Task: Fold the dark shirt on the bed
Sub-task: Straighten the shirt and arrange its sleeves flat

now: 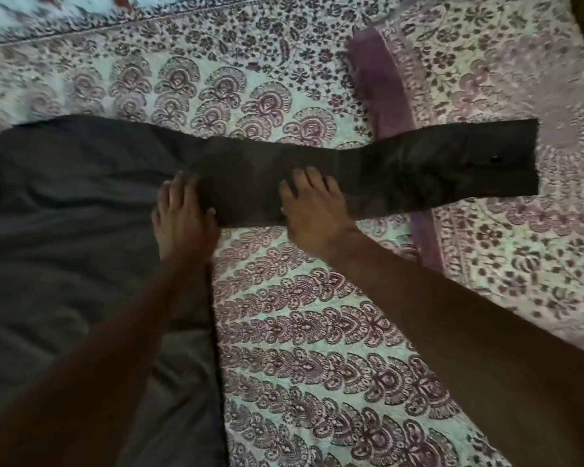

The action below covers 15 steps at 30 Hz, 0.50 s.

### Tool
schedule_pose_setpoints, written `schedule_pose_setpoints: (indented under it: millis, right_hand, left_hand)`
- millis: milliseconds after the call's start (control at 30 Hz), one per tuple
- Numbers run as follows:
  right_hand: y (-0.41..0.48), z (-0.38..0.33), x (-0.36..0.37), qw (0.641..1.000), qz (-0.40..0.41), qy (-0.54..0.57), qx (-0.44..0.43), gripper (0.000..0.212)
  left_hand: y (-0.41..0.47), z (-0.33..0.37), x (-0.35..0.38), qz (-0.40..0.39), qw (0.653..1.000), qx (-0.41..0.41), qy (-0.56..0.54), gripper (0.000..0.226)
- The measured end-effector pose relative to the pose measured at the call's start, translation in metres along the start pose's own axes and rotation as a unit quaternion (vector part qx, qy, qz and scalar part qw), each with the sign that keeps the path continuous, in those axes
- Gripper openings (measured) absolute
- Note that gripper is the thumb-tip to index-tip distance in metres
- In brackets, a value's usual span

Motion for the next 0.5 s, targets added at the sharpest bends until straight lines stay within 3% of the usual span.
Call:
schedule_pose_setpoints:
  millis: [100,233,300,500]
  right_hand:
    - [0.026,-0.05,0.009,0.999,-0.006,0.036,-0.029,0.063]
    - [0.06,-0.105,0.019,0.996,-0.003,0.073,-0.052,0.069]
    - [0.085,-0.127,0.022,0.994,0.0,0.089,-0.058,0.077]
    - [0.14,-0.14,0.05,0.992,-0.009,0.091,-0.086,0.06]
  left_hand:
    - [0.01,-0.041,0.004,-0.005,0.999,-0.027,-0.028,0.079]
    - [0.025,-0.076,0.033,-0.131,0.987,-0.064,-0.063,0.087]
    - [0.026,-0.085,0.046,-0.143,0.984,-0.067,-0.087,0.098]
    - [0.035,-0.097,0.059,-0.168,0.982,-0.051,-0.067,0.104]
Point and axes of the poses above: each hand's wrist, its own y-axis towards the middle knuckle, its own x-axis out of the palm, z = x × y, the point moved 4 cm from there along y, towards the middle knuckle, and after that the axes turned 9 degrees about x, right-handed, at the moved point
